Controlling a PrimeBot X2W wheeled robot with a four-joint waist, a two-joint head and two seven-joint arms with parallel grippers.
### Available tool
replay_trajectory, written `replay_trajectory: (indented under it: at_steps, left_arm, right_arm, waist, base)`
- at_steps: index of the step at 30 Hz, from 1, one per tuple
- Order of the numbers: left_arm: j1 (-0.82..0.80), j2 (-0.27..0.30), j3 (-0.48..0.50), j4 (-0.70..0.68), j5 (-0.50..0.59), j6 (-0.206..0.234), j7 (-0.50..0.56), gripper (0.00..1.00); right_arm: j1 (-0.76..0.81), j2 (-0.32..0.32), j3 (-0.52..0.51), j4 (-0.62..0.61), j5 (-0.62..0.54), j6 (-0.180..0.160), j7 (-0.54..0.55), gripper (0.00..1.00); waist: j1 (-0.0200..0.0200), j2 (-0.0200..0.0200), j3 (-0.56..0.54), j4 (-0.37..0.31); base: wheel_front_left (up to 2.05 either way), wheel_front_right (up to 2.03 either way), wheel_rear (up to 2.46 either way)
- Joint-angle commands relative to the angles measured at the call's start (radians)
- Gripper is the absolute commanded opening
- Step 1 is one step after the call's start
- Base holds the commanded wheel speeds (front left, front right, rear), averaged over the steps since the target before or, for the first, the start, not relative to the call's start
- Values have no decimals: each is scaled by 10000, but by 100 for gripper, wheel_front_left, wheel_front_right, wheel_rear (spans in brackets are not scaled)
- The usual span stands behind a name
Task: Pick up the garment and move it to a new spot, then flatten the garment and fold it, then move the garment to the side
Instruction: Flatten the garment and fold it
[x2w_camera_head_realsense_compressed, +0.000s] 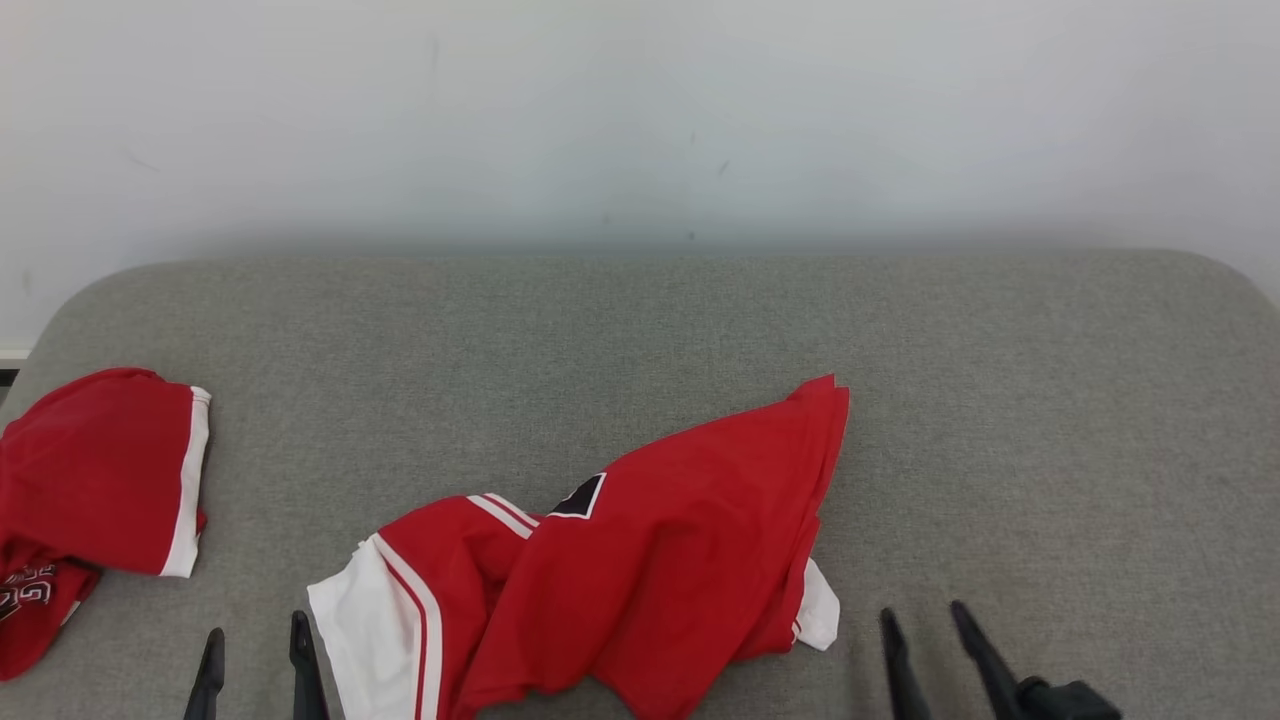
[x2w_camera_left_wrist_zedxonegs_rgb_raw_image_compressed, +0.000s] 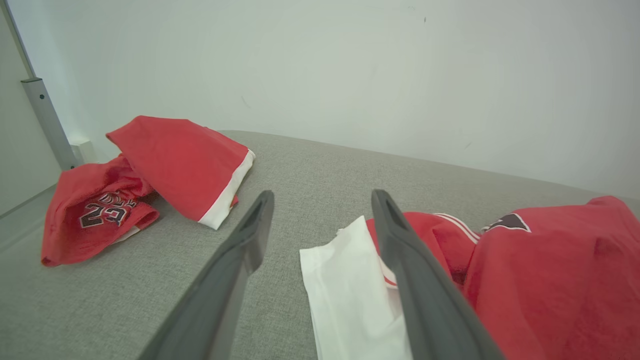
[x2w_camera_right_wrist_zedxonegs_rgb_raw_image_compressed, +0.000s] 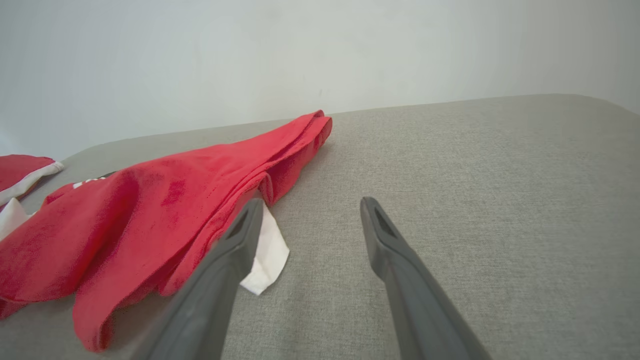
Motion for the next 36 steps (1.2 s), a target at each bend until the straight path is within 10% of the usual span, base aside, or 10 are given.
replay_trajectory:
  at_steps: [1, 26, 29, 36]
  left_arm:
    - [185, -5, -15, -132, 129, 50, -29, 100]
    - [-15, -5, -536, -187, 77, 61, -29, 100]
    - [-88, -5, -541, -158, 41, 74, -29, 100]
    - [63, -6, -534, -116, -37, 120, -29, 100]
  right_arm:
    - [183, 20, 282, 1, -28, 37, -9, 100]
    - [-1637, 11, 4391, 3336, 2227, 37, -9, 100]
    - [-2000, 16, 4544, 3663, 2508, 37, -9, 0]
    - [-1997, 13, 3624, 3509, 2077, 37, -9, 0]
  waist:
    - [0, 0, -49, 74]
    - [0, 0, 205, 920]
    - [0, 0, 240, 985]
    - [0, 0, 186, 857]
  base:
    - [0, 0, 0]
    - [0, 0, 0]
    - [0, 0, 0]
    - [0, 0, 0]
